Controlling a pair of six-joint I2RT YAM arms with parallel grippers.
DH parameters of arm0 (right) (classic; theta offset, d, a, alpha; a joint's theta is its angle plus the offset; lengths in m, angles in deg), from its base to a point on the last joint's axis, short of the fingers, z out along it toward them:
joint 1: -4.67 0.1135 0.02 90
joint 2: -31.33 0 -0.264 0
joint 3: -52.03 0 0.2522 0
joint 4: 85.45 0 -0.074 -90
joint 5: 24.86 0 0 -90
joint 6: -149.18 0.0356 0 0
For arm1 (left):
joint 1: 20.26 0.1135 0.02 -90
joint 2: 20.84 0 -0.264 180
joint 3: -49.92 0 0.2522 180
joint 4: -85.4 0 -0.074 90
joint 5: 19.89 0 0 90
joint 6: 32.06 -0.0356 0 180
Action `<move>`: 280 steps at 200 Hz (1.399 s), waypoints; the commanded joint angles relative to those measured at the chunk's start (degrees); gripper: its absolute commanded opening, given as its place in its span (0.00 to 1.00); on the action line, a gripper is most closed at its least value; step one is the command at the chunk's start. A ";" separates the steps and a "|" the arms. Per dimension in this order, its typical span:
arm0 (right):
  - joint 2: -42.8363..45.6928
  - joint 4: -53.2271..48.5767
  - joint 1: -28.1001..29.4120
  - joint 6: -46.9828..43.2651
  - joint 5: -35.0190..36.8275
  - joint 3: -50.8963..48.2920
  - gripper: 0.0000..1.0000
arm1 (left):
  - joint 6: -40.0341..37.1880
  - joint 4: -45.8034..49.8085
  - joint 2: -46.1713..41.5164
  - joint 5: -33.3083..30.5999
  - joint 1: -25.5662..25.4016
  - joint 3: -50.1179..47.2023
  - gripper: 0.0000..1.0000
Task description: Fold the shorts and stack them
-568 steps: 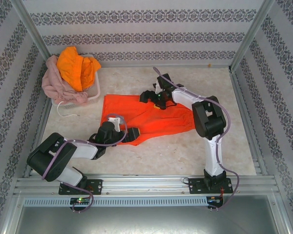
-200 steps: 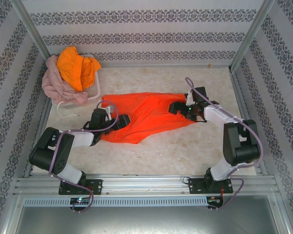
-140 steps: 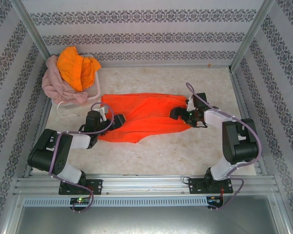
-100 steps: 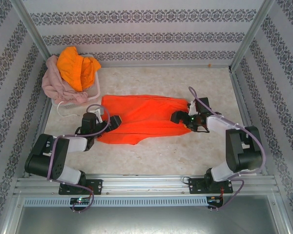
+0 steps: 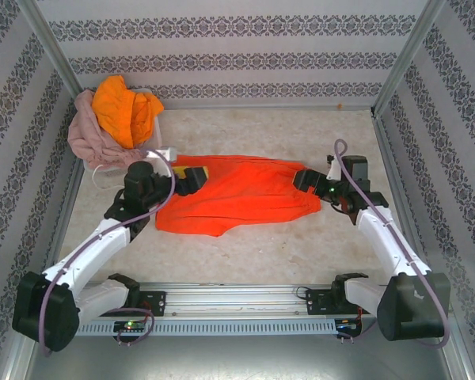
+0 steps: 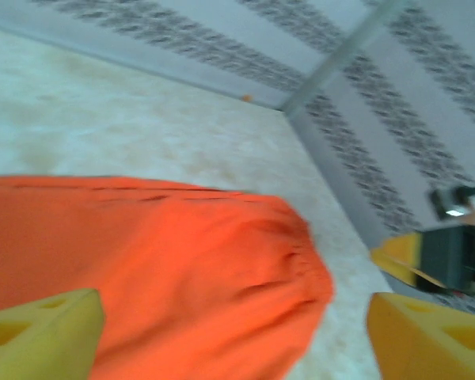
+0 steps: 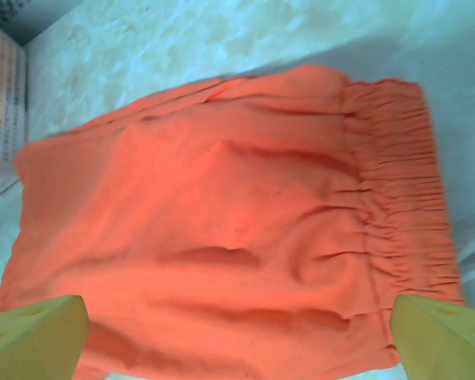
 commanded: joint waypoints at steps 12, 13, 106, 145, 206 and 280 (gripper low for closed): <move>-1.95 -1.45 -4.14 -1.90 -2.61 1.88 0.98 | -0.32 0.19 12.54 1.50 -9.90 10.93 0.65; -1.96 -1.46 -4.27 -1.97 -2.55 1.88 0.98 | -0.32 0.10 13.16 1.51 -10.13 11.26 0.64; -2.08 -2.07 -13.45 -1.33 -6.27 1.10 0.98 | 7.46 -1.21 54.63 9.00 -21.53 46.70 0.00; -4.16 -2.94 -14.95 -2.39 -7.56 1.25 0.98 | 8.44 3.93 66.48 10.07 -22.71 58.52 0.00; -10.46 -2.96 -14.83 -3.67 -8.20 2.45 0.98 | 6.21 9.87 73.20 5.47 -22.89 59.80 0.00; -18.70 -4.10 -9.25 -6.53 -3.61 6.06 0.96 | 8.96 0.13 70.02 4.19 -20.31 42.62 0.00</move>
